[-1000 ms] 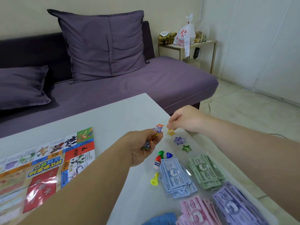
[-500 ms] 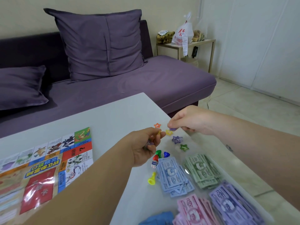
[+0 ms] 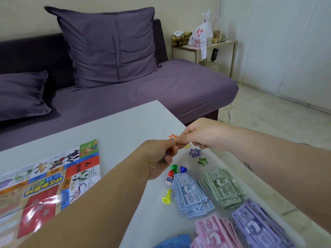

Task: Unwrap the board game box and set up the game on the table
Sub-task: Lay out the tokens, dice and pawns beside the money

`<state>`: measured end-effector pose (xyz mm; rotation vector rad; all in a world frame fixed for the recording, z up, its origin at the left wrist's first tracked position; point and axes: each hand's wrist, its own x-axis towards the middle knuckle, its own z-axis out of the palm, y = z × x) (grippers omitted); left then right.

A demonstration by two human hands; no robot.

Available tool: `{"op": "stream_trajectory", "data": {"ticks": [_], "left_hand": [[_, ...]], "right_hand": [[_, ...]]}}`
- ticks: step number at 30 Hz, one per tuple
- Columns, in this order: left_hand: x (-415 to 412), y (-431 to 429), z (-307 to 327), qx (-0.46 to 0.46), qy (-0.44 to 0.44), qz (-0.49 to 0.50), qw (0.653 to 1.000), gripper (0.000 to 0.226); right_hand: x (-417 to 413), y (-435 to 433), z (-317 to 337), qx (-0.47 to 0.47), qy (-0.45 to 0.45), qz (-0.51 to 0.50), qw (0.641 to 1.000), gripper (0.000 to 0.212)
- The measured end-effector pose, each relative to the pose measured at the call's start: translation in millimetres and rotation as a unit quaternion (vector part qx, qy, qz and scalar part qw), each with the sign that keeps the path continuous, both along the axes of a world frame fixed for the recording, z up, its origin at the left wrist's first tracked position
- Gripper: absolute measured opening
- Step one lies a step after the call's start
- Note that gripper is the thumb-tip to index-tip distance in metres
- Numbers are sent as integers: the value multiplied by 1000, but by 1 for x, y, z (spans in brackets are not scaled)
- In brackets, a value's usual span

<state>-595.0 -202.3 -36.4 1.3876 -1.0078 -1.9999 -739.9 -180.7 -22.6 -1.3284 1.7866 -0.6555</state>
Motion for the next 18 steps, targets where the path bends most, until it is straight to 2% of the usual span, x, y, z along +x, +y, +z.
{"op": "stream_trajectory", "data": {"ticks": [3, 6, 11, 13, 16, 18], "left_hand": [[2, -1, -1, -3, -19, -1, 1000, 12], [5, -5, -1, -10, -37, 10, 999, 17], [9, -12, -2, -45, -68, 4, 997, 14], [9, -11, 0, -60, -79, -3, 995, 14], [6, -10, 2, -83, -92, -16, 992, 14], [4, -9, 2, -87, -95, -23, 991, 14]], "right_hand": [[-2, -5, -4, 33, -39, -19, 999, 30], [-7, -9, -6, 18, -43, -43, 998, 25], [-10, -13, -10, -5, 124, -22, 992, 32], [-9, -15, -11, -39, 145, -33, 988, 34], [-9, -14, -4, -82, 84, -55, 992, 38], [-6, -8, 3, -44, 37, -31, 998, 32]]}}
